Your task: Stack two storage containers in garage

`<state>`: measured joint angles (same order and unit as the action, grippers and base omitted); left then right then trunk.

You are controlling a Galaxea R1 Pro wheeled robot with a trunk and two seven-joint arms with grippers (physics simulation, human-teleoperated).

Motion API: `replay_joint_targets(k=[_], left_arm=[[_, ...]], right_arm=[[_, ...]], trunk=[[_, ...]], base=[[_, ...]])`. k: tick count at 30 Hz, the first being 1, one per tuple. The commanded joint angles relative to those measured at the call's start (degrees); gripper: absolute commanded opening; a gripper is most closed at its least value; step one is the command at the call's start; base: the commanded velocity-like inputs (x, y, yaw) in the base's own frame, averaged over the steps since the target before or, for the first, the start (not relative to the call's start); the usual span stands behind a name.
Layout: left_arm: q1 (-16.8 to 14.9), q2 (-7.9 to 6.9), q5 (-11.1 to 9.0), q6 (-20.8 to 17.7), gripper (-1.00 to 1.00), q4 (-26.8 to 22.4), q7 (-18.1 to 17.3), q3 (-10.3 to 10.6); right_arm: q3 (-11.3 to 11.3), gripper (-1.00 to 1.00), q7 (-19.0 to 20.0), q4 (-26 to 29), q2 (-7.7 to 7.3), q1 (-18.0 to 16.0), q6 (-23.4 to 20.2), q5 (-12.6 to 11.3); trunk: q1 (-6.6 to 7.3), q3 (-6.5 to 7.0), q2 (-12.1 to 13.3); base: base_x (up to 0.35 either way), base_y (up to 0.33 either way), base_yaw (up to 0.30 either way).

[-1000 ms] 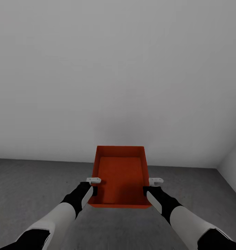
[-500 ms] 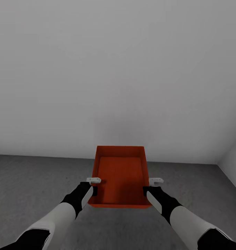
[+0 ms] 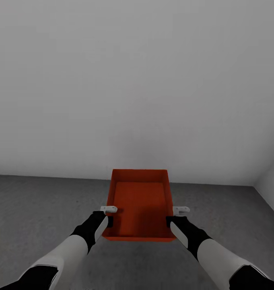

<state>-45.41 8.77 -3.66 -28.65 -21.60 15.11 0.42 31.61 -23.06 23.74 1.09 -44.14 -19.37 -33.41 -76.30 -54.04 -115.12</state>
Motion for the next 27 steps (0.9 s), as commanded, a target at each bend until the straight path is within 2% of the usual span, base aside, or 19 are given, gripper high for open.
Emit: replay_joint_targets(k=[1, 15, 27], left_arm=[[0.1, 0.01, 1.6, -0.6, -1.00, 0.1, 0.7, 0.3], [0.1, 0.01, 1.5, -0.6, -1.00, 0.1, 0.6, 0.3], [0.1, 0.01, 1.6, -0.6, -1.00, 0.0, 0.6, 0.3]], right_arm=[[-1.3, -1.00, -0.6, 0.2, -0.03, -0.2, -0.6, 2.0], [-1.3, -1.00, -0.6, 0.2, -0.03, -0.2, -0.6, 2.0], [-1.3, -1.00, -0.6, 0.2, -0.03, -0.2, -0.6, 2.0]], trunk=[[-0.21, -0.33, -0.4], [-3.29, -4.14, -6.1], [-3.29, -4.53, -6.1]], base=[[0.000, 0.000, 0.000], [0.000, 0.000, 0.000], [0.000, 0.000, 0.000]])
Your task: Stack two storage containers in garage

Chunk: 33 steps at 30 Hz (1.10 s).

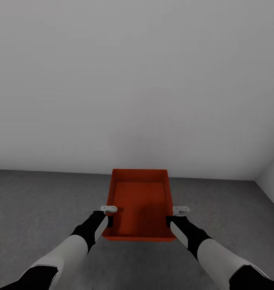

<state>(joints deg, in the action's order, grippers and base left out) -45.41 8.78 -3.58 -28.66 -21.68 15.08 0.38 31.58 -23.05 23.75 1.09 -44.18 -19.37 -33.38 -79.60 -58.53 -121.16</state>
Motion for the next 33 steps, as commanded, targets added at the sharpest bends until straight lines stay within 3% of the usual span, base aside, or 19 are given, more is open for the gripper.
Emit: replay_joint_targets(k=[1, 33], left_arm=[[0.1, 0.01, 1.5, -0.6, -1.00, 0.1, 0.7, 0.3], [0.1, 0.01, 1.5, -0.7, -1.00, 0.1, 0.6, 0.3]], right_arm=[[-1.3, -1.00, -0.6, 0.2, -0.04, -0.1, -0.6, 2.0], [-1.3, -1.00, -0.6, 0.2, -0.05, -0.1, -0.6, 2.0]], trunk=[[0.01, -0.11, 0.0], [0.01, -2.96, 0.0]], base=[[0.000, 0.000, 0.000], [0.000, 0.000, 0.000]])
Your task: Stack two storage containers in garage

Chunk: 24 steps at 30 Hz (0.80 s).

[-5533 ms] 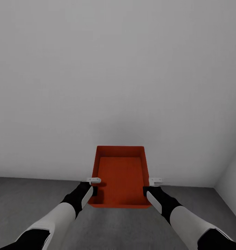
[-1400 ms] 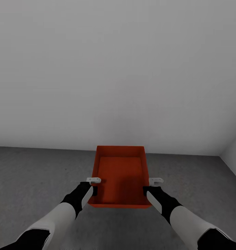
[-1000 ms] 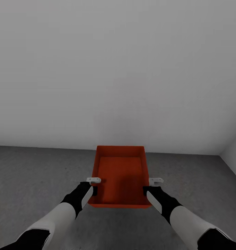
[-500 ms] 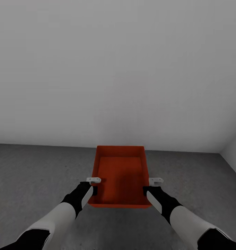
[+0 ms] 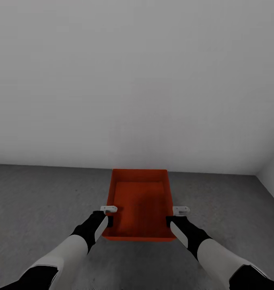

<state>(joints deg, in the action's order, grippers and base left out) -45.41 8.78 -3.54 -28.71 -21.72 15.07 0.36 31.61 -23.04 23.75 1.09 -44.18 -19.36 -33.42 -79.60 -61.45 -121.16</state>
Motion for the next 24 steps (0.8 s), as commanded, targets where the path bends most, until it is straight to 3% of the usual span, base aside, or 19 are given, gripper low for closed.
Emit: replay_joint_targets(k=[1, 24], left_arm=[[0.1, 0.01, 1.4, -0.6, -1.00, 0.1, 0.7, 0.3], [0.1, 0.01, 1.4, -0.6, -1.00, 0.1, 0.7, 0.3]], right_arm=[[-1.3, -1.00, -0.6, 0.2, -0.04, -0.1, -0.6, 2.0], [-1.3, -1.00, -0.6, 0.2, -0.09, -0.1, -0.6, 2.0]], trunk=[[0.01, -0.13, 0.0], [0.01, -2.22, 0.0]], base=[[0.000, 0.000, 0.000], [0.000, 0.000, 0.000]])
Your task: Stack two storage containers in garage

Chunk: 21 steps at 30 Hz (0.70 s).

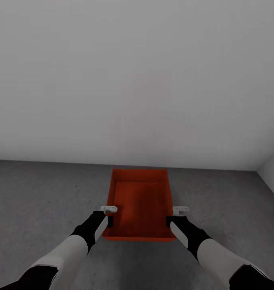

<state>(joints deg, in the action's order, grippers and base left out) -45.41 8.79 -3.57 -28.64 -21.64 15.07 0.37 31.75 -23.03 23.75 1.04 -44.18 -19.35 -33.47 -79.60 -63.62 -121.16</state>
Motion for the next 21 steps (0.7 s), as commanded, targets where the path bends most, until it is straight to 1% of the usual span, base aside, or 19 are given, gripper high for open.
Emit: replay_joint_targets(k=[1, 6, 21], left_arm=[[0.1, 0.00, 1.5, -0.6, -1.00, 0.0, 0.7, 0.3], [0.1, 0.00, 1.5, -0.7, -1.00, 0.0, 0.7, 0.3], [0.1, 0.00, 1.5, -0.7, -1.00, 0.0, 0.7, 0.3]], right_arm=[[-1.4, -1.00, -0.6, 0.2, -0.04, -0.1, -0.6, 2.1], [-1.4, -1.00, -0.6, 0.2, -0.01, -0.1, -0.6, 2.1], [-1.4, -1.00, -0.6, 0.2, 0.00, -0.1, -0.6, 2.1]], trunk=[[0.01, -0.13, 0.0], [0.01, -0.43, 0.0], [0.01, -0.47, 0.0]], base=[[0.000, 0.000, 0.000], [0.000, 0.000, 0.000], [0.000, 0.000, 0.000]])
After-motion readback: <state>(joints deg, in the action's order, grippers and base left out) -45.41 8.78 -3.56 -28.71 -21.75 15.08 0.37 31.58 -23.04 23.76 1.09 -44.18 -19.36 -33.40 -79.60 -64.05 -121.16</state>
